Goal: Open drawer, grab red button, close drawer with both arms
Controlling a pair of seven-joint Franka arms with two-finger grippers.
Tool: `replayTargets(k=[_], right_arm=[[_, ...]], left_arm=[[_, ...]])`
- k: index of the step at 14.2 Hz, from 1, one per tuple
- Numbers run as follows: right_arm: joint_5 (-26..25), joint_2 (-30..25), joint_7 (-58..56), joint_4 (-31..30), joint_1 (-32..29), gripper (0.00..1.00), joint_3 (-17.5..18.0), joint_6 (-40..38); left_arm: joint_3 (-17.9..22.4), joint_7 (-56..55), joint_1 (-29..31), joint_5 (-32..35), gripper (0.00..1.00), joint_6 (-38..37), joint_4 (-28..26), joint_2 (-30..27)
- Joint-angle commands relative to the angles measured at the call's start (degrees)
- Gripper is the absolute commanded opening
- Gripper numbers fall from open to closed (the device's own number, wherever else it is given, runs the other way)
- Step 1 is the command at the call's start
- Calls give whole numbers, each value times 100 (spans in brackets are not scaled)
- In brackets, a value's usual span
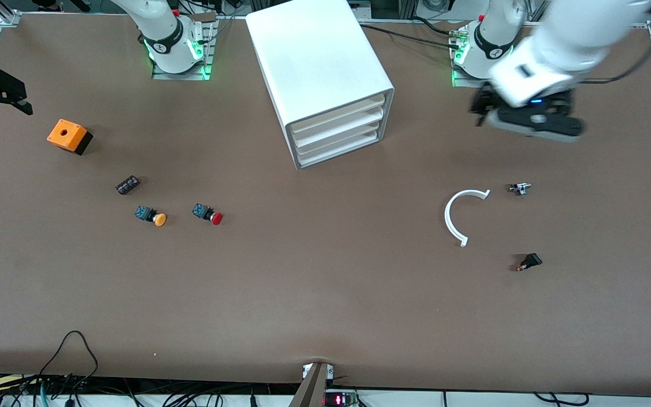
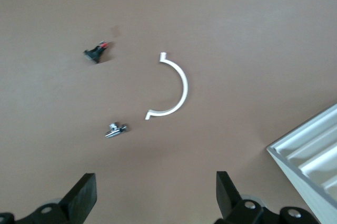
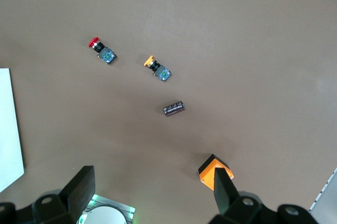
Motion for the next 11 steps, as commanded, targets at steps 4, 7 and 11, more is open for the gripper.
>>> replayTargets(k=[4,7,11], right_arm=[[25,-249,-32,-393,-44,100,31,-44],[34,-241,-6,-393,-53,100,22,-79],[34,-179,-32,-393,-36,100,22,-106]], left_arm=[[490,164,166,-93,100,349,-221,-168],[490,164,307,-93,100,323,-248,-168],[420,121,360,-14,100,288,-204,-133]])
